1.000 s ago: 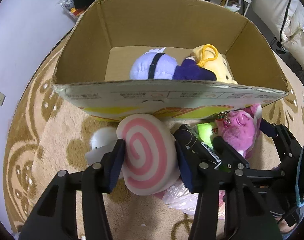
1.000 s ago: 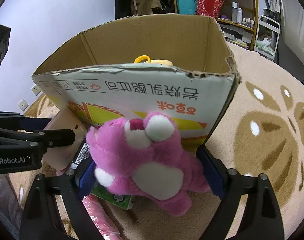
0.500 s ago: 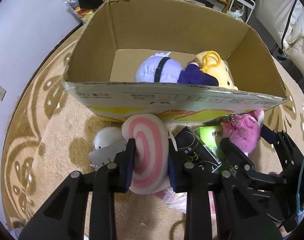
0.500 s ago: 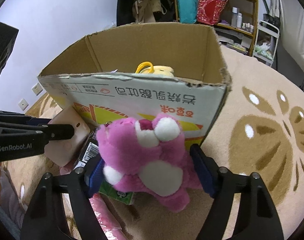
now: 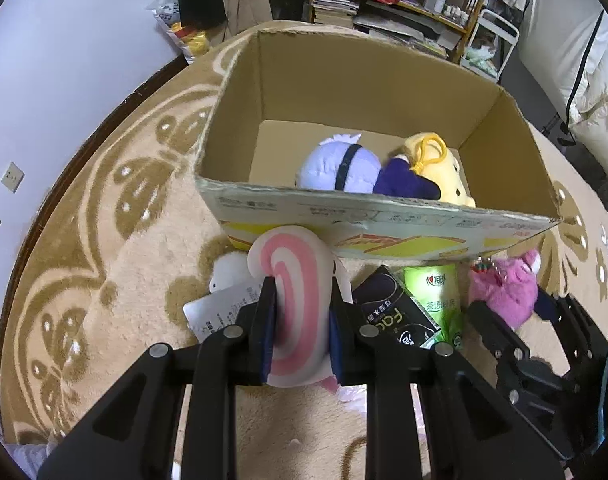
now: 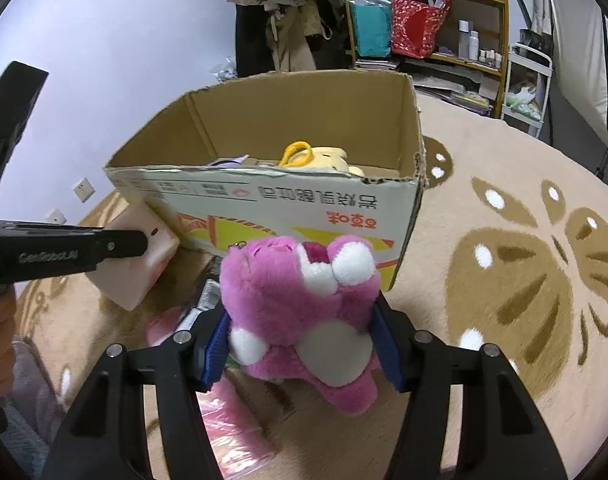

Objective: Organize soft objects
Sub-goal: 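Lift both plush toys over the box and release them inside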

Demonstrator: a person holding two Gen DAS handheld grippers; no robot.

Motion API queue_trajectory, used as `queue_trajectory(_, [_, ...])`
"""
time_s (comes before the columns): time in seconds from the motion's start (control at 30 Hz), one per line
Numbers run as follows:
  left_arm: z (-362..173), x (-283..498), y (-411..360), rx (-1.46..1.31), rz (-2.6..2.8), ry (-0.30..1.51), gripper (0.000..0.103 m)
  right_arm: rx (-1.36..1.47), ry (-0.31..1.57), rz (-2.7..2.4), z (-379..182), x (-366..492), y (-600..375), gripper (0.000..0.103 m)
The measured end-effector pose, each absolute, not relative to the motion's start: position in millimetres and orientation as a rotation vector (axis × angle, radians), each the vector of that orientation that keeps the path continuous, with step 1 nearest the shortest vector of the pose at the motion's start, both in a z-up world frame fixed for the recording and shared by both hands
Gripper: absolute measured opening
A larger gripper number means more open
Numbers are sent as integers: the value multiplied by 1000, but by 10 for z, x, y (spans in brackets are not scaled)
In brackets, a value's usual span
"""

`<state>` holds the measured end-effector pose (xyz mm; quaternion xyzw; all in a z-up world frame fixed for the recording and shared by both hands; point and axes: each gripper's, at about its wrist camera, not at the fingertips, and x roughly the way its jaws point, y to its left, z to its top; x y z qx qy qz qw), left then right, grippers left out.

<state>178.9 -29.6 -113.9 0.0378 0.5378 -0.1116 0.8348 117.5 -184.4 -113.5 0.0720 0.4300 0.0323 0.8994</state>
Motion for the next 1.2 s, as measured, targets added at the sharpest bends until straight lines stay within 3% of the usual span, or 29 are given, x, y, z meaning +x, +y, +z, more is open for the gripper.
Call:
queue_trajectory(0.63, [-396, 1500, -184, 168, -196, 884, 20, 172, 670, 120, -453, 892, -1864, 65])
queue_trajectory(1.2, [99, 1891, -203, 163, -187, 696, 20, 139, 464, 181, 138, 963, -1796, 65])
